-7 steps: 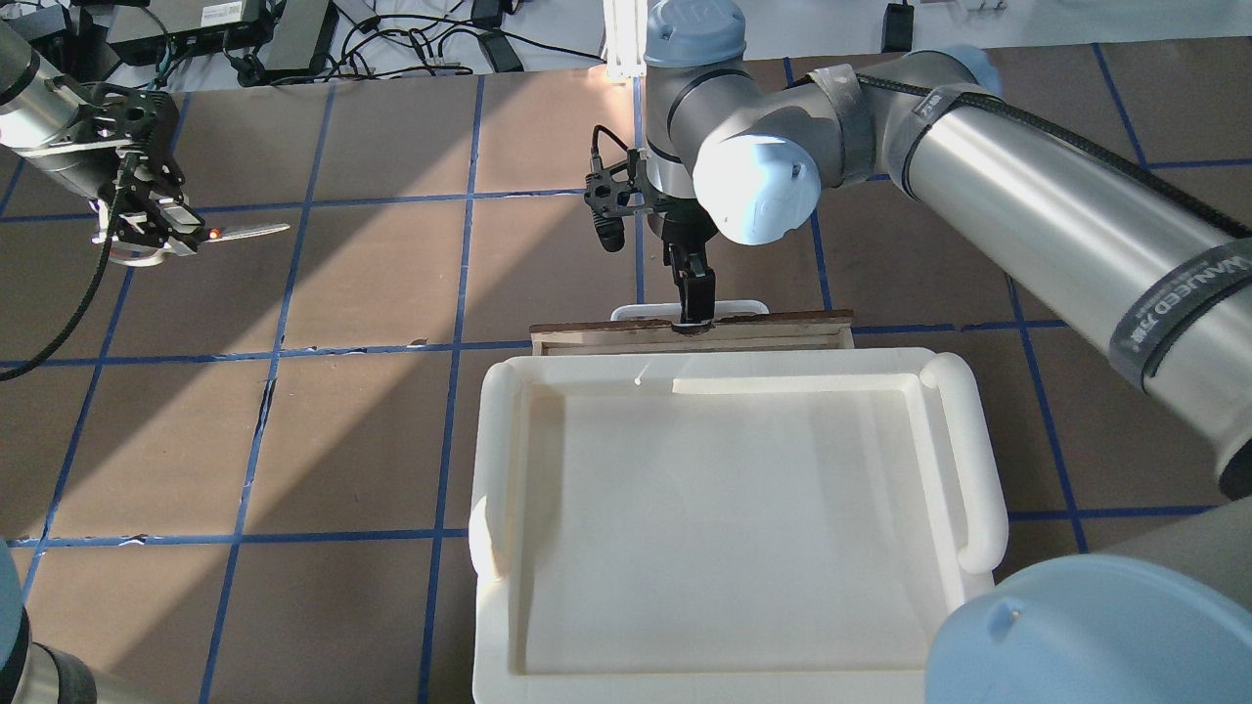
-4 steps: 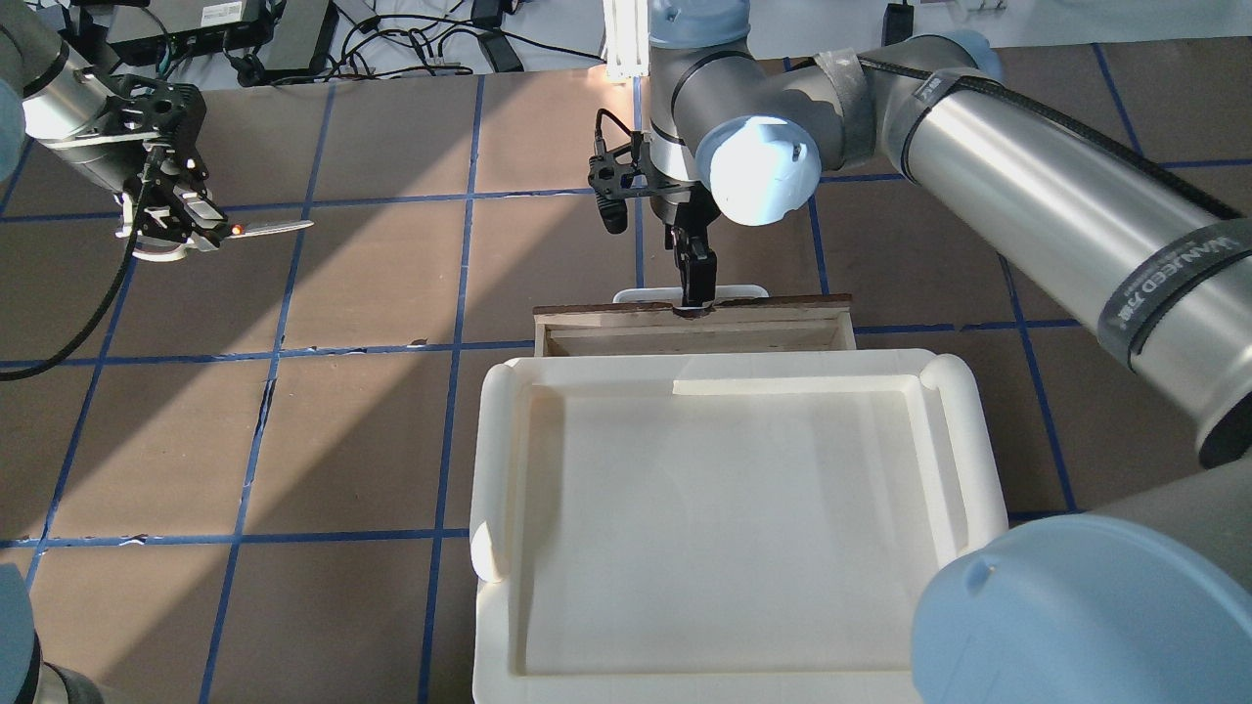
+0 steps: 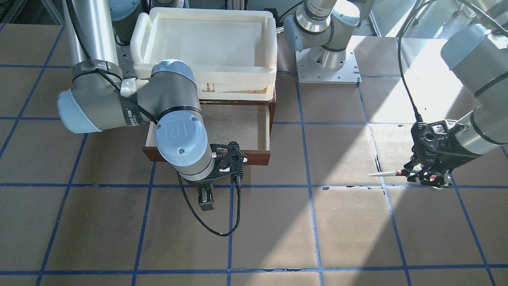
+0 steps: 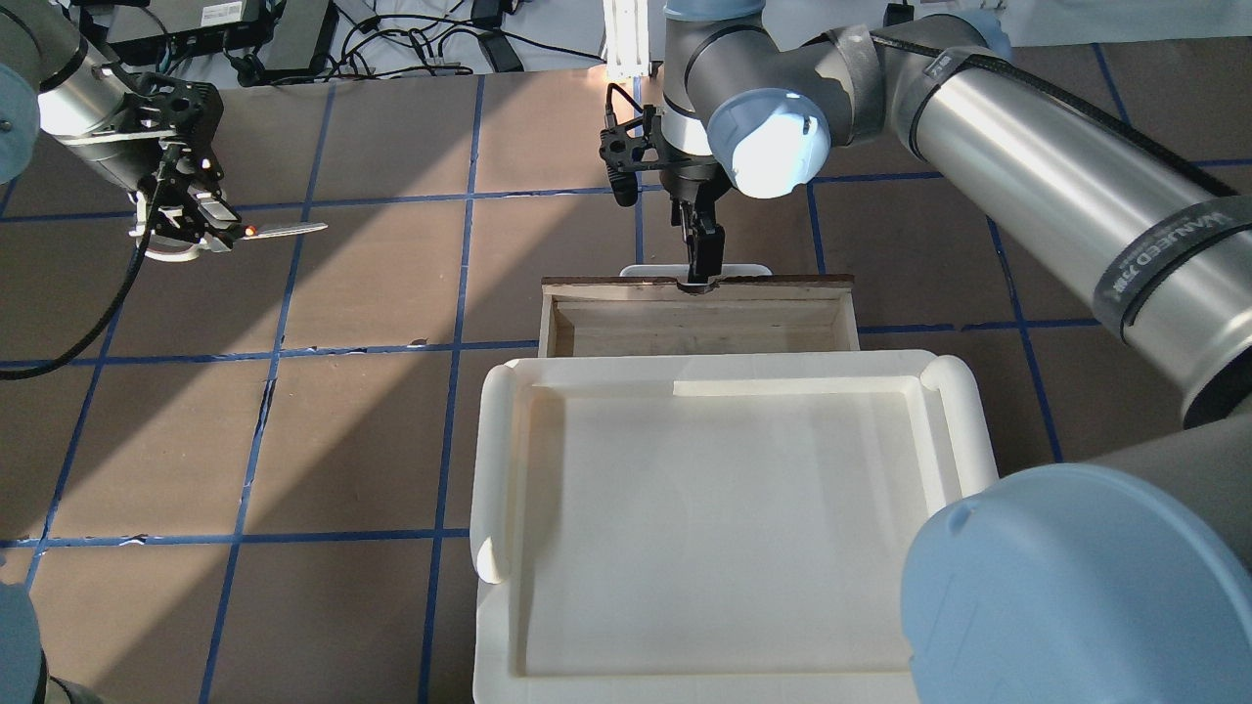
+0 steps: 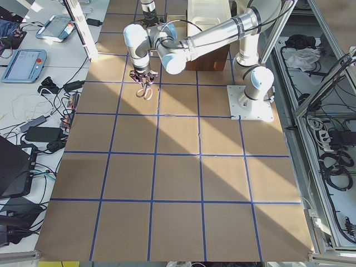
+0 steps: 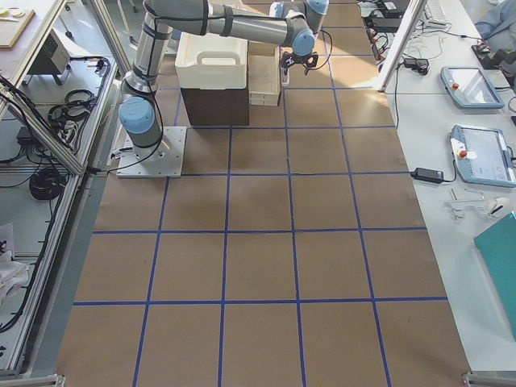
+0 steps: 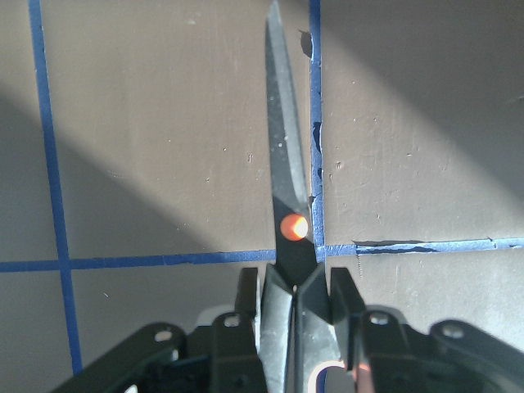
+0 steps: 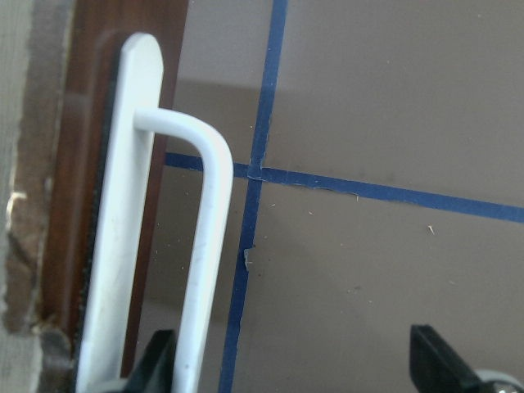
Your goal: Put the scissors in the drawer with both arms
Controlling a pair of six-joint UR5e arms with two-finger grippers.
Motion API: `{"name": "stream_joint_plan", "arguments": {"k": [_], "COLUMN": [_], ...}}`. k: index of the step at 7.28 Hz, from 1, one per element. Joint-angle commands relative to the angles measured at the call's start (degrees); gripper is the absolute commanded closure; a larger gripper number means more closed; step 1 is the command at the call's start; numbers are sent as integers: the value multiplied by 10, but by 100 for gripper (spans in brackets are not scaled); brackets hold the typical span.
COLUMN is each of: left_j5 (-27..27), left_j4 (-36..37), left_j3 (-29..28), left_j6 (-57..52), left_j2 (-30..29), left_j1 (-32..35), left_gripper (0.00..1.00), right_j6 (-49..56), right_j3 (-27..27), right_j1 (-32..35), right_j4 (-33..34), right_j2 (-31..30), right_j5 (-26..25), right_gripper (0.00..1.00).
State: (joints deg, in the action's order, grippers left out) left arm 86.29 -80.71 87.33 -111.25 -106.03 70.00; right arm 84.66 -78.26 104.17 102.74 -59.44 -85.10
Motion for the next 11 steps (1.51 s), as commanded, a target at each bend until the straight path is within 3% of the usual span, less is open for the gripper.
{"name": "stream_joint_plan", "arguments": {"k": [1, 11], "left_j5": [1, 1], "left_j4": [-6, -6], "left_j3": [0, 1], "left_j6": [6, 34], "left_j2": [0, -1], "left_j1": [7, 28], "left_gripper": [100, 100], "right_j6": [2, 2], "right_j3": [5, 26], "right_j1": [-1, -2], "right_j4": [6, 26], "right_j2": [10, 27], "right_j5": [9, 17], "right_gripper": [0, 0]}}
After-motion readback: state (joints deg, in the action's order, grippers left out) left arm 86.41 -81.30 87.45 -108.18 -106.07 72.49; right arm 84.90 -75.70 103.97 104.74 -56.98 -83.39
